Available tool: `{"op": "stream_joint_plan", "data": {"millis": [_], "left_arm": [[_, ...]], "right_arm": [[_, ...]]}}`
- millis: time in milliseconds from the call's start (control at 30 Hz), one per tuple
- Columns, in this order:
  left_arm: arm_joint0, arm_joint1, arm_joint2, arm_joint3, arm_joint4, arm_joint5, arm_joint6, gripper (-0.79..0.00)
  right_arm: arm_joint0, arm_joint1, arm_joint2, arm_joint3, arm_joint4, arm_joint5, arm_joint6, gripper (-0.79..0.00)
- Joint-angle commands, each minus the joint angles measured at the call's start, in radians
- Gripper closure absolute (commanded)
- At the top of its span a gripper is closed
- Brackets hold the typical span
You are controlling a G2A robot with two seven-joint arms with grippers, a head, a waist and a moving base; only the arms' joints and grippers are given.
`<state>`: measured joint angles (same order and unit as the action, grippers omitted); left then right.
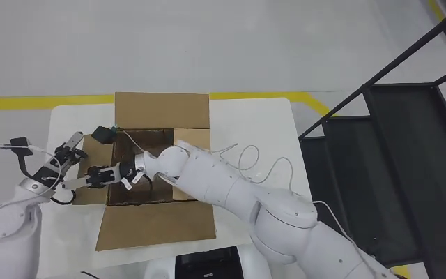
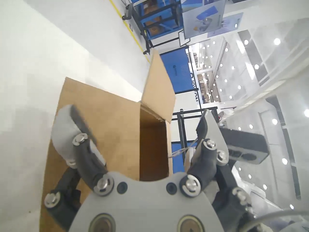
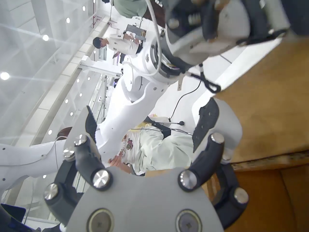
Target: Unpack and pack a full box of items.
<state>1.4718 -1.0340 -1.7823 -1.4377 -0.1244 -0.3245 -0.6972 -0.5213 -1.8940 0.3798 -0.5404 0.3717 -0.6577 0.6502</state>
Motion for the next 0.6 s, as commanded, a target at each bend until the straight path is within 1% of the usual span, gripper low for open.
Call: {"op": "stream_joint_plan", "data": {"millis": [0,100,133,233,333,400,500,567], "left_arm": [[-0.008,-0.003,0.024,0.04,-0.013,0.004,0.004,-0.785],[-0.013,-0.009,0.058,0.075,-0.017,-0.009,0.018,-0.785],[-0.002,-0.011,0.071,0.07,-0.019,-0.026,0.019,-0.785],[0.011,-0.017,0.095,0.054,-0.057,-0.028,0.032,-0.785],[0.016,-0.021,0.108,0.04,-0.099,-0.02,0.03,-0.785],[0.017,-0.02,0.104,0.035,-0.098,-0.024,0.037,-0.785],[0.024,-0.018,0.084,0.022,-0.081,-0.032,0.058,-0.785],[0.035,-0.015,0.059,0.005,-0.065,-0.038,0.082,-0.785]], "right_arm": [[0.0,0.03,0.036,-0.015,-0.022,-0.016,-0.03,-0.785],[-0.011,0.085,0.093,-0.067,-0.077,0.0,-0.08,-0.785],[-0.015,0.103,0.116,-0.096,-0.098,0.022,-0.105,-0.785],[-0.074,0.16,0.17,-0.223,-0.18,0.09,-0.147,-0.785],[-0.168,0.221,0.24,-0.39,-0.258,0.169,-0.166,-0.785],[-0.24,0.262,0.296,-0.509,-0.315,0.235,-0.162,-0.785],[-0.357,0.315,0.383,-0.697,-0.39,0.327,-0.136,-0.785],[-0.429,0.343,0.436,-0.808,-0.435,0.376,-0.11,-0.785]]}}
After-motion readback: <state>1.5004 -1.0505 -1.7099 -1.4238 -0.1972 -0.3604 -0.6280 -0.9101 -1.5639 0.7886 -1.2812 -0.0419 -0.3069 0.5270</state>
